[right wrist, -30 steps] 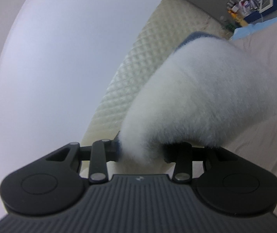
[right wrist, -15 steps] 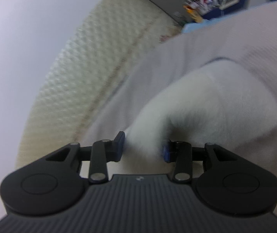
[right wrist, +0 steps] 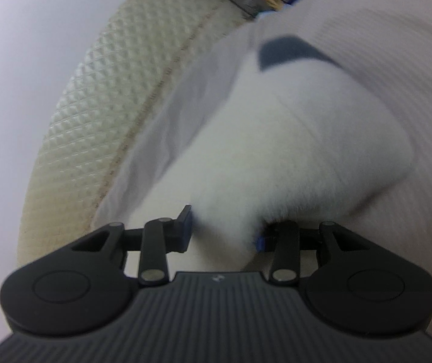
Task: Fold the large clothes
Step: 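Open both grippers and release the rolled sweater on the bed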
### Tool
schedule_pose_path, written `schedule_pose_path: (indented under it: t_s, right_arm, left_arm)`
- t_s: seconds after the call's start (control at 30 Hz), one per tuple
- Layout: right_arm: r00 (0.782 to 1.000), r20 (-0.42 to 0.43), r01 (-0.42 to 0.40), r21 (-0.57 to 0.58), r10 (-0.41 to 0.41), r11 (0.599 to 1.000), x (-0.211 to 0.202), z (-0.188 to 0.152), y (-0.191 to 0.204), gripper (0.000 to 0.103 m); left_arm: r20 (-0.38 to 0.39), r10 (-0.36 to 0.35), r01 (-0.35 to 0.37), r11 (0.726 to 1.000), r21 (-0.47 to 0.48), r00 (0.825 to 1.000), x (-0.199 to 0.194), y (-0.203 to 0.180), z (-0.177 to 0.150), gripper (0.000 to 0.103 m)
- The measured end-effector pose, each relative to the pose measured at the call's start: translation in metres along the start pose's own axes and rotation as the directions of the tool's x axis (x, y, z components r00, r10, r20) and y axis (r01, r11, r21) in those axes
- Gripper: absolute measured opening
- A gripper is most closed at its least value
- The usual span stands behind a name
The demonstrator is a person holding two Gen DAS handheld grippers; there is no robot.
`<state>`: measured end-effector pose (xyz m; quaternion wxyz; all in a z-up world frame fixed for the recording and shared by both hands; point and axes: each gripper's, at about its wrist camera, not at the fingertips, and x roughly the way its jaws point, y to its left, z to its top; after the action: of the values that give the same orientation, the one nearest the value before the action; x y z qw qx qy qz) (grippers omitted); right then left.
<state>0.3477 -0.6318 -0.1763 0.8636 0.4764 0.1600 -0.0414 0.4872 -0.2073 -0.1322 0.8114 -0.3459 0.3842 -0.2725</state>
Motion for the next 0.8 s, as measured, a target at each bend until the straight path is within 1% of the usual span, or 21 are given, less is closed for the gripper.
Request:
schedule_pose_path:
  t_s: [0.07,0.17,0.23,0.33,0.37,0.47,0.57,0.63,0.8]
  right_arm:
    - [1.000,0.002,0.024,-0.003,-0.024,1.000,-0.011,-0.003,0.006,0.043]
    - [0.997,-0.014,0.070,-0.029,-0.071,0.997,-0.026,-0.004,0.022,0.043]
    - [0.997,-0.012,0.081,-0.064,-0.082,0.995,-0.040,-0.003,0.037,0.043]
    - [0.997,0.001,0.082,-0.125,-0.083,0.989,-0.067,-0.001,0.066,0.043]
    - [0.997,0.007,0.074,-0.149,-0.074,0.986,-0.078,-0.001,0.076,0.043]
    - [0.998,0.033,0.067,-0.240,-0.061,0.968,-0.113,-0.002,0.114,0.043]
    - [0.998,0.051,0.052,-0.316,-0.038,0.947,-0.150,-0.007,0.152,0.043]
    - [0.998,0.053,0.049,-0.357,-0.032,0.933,-0.174,-0.012,0.174,0.043]
    - [0.998,0.055,0.045,-0.465,-0.022,0.884,-0.232,-0.031,0.215,0.043]
  left_arm:
    - [-0.036,0.052,-0.050,0.998,0.040,0.998,-0.012,-0.010,0.000,0.053]
    - [-0.059,0.116,-0.109,0.988,0.109,0.992,-0.038,-0.029,0.001,0.053]
    - [-0.052,0.150,-0.141,0.977,0.158,0.987,-0.055,-0.042,-0.001,0.053]
    - [-0.024,0.146,-0.138,0.969,0.206,0.989,-0.088,-0.068,0.001,0.053]
    - [-0.020,0.163,-0.154,0.959,0.237,0.986,-0.101,-0.080,0.000,0.053]
    - [0.007,0.155,-0.149,0.935,0.321,0.988,-0.140,-0.116,-0.009,0.053]
    - [0.037,0.153,-0.155,0.911,0.383,0.988,-0.184,-0.151,-0.024,0.053]
    - [0.056,0.148,-0.158,0.888,0.432,0.987,-0.209,-0.175,-0.035,0.053]
    - [0.102,0.118,-0.154,0.845,0.512,0.988,-0.274,-0.222,-0.069,0.053]
